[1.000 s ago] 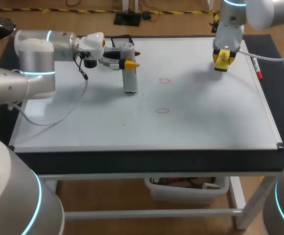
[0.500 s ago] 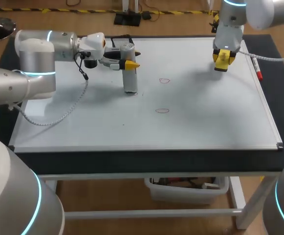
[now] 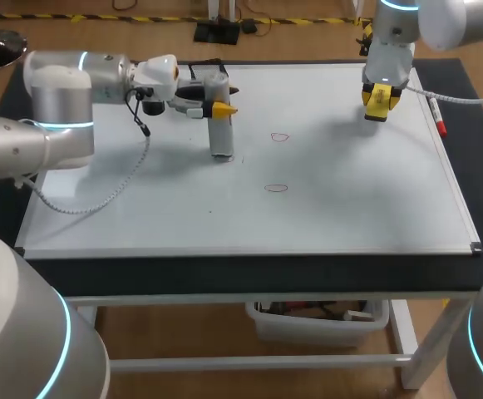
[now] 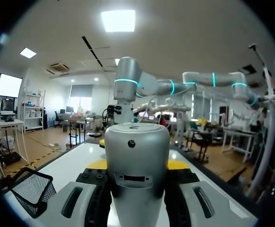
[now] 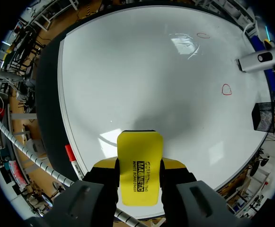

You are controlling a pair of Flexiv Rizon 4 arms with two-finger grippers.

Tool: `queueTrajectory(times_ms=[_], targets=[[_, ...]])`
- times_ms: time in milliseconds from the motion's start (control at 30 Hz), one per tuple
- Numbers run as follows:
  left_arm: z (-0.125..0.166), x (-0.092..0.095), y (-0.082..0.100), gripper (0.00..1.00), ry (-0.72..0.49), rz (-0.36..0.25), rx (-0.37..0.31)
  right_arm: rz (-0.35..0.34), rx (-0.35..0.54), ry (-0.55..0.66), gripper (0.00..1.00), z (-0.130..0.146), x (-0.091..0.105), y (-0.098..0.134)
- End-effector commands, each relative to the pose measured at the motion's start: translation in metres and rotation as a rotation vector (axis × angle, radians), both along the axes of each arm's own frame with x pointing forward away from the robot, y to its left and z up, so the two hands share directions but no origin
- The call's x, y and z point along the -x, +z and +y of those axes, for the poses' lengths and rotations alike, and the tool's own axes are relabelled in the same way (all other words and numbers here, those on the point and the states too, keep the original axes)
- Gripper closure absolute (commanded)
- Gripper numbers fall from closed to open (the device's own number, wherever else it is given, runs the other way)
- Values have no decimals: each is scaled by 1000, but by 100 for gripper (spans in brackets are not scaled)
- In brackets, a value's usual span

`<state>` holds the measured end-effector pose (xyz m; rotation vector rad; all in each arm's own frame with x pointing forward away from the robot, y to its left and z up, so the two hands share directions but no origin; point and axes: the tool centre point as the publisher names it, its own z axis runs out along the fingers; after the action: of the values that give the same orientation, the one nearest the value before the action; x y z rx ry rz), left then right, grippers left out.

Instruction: Pick up the inspection probe, press it on each red-marked spot on the whiteboard one by one, put down the probe, pick up the eraser, and wipe off all the red marks.

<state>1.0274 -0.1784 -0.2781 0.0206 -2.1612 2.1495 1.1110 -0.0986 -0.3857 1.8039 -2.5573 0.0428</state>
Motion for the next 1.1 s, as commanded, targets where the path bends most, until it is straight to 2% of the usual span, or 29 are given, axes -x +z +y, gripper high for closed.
queueTrajectory(times_ms=[33, 100, 433, 633, 1100], targets=[[6, 2, 14, 100, 17, -17, -7, 2, 3, 2, 100, -1, 0, 2], [10, 0, 17, 100, 25, -22, 5, 2, 3, 2, 100, -1, 0, 2], [29, -15, 35, 100, 49, -45, -32, 2, 3, 2, 100, -1, 0, 2], [50, -24, 41, 100, 98, -38, -50, 2, 3, 2, 100, -1, 0, 2], [113, -37, 54, 100, 224, -68, -82, 2, 3, 2, 100, -1, 0, 2]])
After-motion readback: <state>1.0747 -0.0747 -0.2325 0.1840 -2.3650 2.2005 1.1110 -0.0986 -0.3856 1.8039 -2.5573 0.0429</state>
